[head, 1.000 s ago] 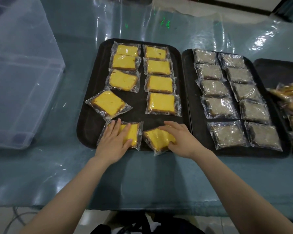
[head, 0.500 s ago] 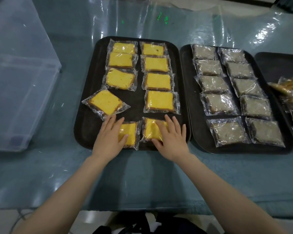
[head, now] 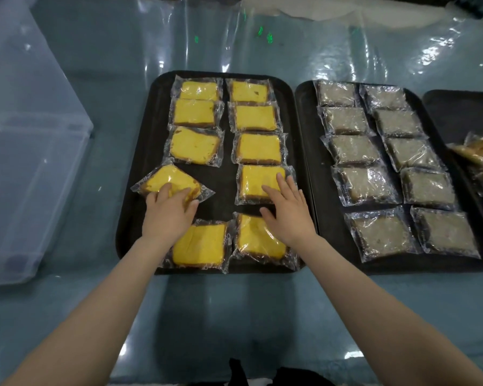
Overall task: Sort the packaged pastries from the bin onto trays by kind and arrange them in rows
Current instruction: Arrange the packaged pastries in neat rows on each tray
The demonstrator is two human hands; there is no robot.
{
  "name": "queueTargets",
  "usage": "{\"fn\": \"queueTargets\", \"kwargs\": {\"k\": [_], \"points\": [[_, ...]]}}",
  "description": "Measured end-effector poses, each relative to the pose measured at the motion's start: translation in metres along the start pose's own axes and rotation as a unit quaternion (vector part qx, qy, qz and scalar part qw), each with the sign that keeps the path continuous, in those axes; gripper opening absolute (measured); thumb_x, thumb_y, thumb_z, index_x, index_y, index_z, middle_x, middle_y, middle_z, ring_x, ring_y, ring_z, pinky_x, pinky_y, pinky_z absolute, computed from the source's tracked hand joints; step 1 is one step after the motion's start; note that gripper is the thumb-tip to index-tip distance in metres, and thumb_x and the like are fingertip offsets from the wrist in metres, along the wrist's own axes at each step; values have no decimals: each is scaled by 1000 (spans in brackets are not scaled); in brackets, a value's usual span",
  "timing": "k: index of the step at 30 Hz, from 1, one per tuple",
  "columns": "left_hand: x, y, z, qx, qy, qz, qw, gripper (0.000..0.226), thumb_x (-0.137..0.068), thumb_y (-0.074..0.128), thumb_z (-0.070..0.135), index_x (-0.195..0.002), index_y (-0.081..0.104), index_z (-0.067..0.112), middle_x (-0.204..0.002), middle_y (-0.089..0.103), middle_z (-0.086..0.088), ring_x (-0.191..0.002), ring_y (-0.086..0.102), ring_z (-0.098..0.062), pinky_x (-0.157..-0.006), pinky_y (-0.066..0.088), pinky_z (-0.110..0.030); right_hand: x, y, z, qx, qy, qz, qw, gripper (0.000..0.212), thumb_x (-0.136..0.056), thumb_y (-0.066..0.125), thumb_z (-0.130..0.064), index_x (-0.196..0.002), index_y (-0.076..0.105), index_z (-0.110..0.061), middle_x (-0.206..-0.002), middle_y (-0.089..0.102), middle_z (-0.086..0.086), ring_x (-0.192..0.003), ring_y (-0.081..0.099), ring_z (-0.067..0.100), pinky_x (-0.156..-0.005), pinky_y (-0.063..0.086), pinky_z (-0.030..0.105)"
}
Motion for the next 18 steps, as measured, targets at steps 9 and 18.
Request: {"fn": "queueTargets", "kwargs": {"k": [9, 18], "points": [[-29, 0, 36, 80, 20, -51, 995, 51, -95, 44, 38, -144, 31, 34, -154, 23, -13, -137, 22, -38, -110, 23, -47, -42, 3, -4, 1, 6, -35, 999, 64, -96, 52, -31, -151, 20, -32, -162, 0, 1, -148, -8, 23, -118, 1, 43], [-8, 17, 35, 119, 97, -37, 987, 48, -93, 54, 25, -138, 41, 37, -157, 14, 4, -141, 13, -25, -112, 22, -41, -35, 21, -4, 39, -32, -50, 997, 61, -97, 42, -40, -152, 14, -34, -161, -8, 1, -145, -18, 22, -114, -10, 39]]}}
Point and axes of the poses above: each hand's wrist, its own x-axis away from the middle knuckle, its own y-axis out of the palm, z = x × y, the point moved 6 cm from there along -x, towards the middle knuckle
